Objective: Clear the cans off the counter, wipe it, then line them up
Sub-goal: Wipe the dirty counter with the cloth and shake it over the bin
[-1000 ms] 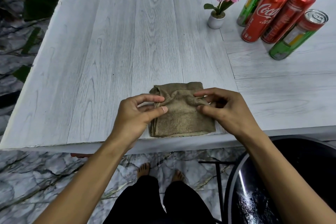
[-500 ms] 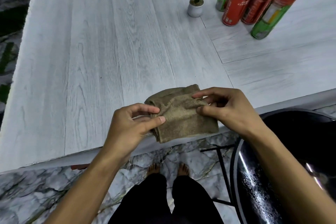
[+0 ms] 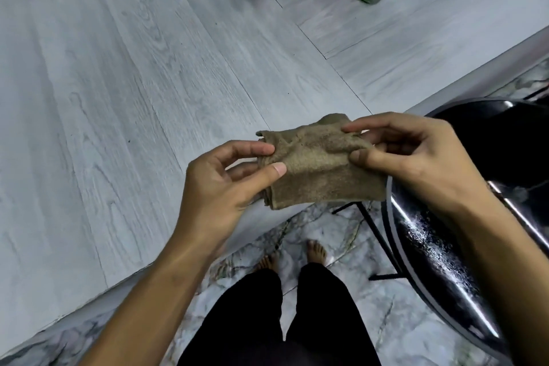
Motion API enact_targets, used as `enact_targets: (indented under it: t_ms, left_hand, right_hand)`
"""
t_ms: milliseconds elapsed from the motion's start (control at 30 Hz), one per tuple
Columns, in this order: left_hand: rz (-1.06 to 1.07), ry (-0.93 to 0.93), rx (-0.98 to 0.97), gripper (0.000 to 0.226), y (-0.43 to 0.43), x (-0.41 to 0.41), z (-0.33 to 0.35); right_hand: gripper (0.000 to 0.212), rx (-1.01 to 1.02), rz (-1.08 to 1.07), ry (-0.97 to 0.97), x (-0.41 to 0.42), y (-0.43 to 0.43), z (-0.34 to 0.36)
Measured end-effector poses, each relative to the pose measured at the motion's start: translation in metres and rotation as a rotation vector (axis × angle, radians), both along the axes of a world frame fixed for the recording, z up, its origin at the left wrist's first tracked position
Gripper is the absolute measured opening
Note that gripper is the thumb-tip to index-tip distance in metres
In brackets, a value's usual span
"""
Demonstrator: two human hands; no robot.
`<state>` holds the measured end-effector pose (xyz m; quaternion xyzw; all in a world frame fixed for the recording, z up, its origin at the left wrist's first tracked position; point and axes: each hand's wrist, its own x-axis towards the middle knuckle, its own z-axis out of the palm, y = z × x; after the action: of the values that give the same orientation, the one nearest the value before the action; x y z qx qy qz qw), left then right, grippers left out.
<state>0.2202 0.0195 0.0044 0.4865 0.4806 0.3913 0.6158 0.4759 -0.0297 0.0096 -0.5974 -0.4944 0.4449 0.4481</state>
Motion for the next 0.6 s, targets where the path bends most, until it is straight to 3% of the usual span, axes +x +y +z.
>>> enact_targets:
  t_ms: [333, 600]
  left_hand:
    - [-0.258, -0.071, 0.011, 0.024, -0.004, 0.028, 0.002]
    - [-0.507, -0.084, 0.062, 0.023, -0.021, 0.072, -0.011]
  right_hand:
    - [0.033, 0.087, -0.277, 0.083, 0.004, -0.069, 0.001]
    - [0.032, 0.100, -0.537, 0.007, 0.011, -0.142, -0.009]
